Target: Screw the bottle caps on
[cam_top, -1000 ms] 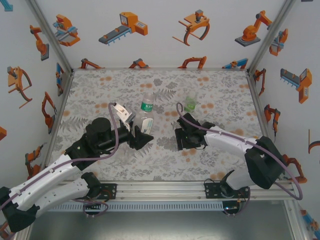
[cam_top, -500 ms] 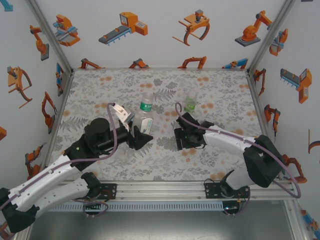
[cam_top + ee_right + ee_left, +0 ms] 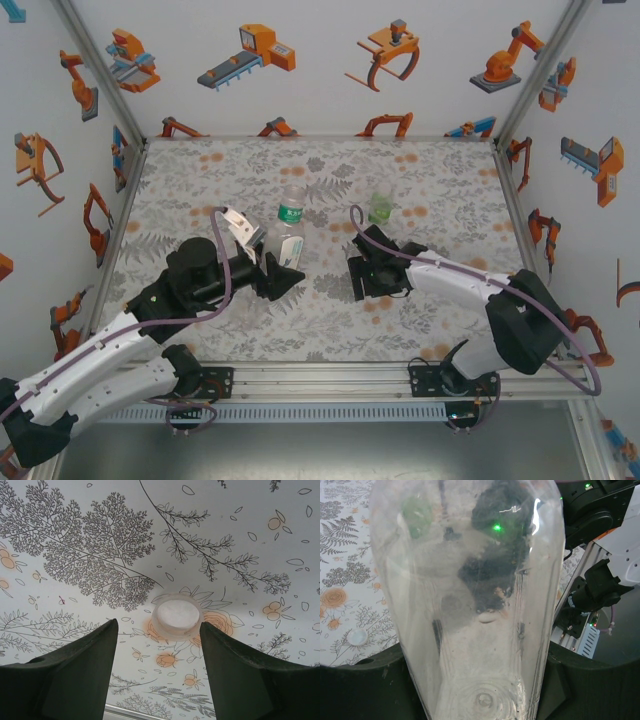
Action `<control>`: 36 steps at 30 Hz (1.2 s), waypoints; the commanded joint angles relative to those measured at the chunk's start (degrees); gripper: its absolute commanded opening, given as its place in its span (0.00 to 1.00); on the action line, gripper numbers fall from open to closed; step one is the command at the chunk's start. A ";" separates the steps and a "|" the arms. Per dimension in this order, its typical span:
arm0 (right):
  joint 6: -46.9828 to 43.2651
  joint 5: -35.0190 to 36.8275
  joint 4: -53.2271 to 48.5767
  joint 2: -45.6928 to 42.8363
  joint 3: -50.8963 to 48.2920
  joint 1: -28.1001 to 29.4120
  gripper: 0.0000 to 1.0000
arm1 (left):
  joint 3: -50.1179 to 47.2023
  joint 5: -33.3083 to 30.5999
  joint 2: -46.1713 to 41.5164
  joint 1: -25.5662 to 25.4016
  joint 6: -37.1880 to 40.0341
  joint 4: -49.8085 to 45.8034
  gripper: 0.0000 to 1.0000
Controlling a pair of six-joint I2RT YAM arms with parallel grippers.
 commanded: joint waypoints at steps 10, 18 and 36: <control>0.36 0.23 1.30 1.80 -0.70 -0.19 0.62 | -0.38 0.13 -0.19 0.29 -1.11 1.76 0.00; 1.27 -0.31 2.52 2.07 -2.01 -0.16 0.62 | -0.08 0.79 0.34 0.29 -1.15 2.08 0.00; 2.97 -1.24 5.85 0.79 -4.39 -0.16 0.37 | 0.23 1.19 0.96 0.29 -1.71 2.66 0.00</control>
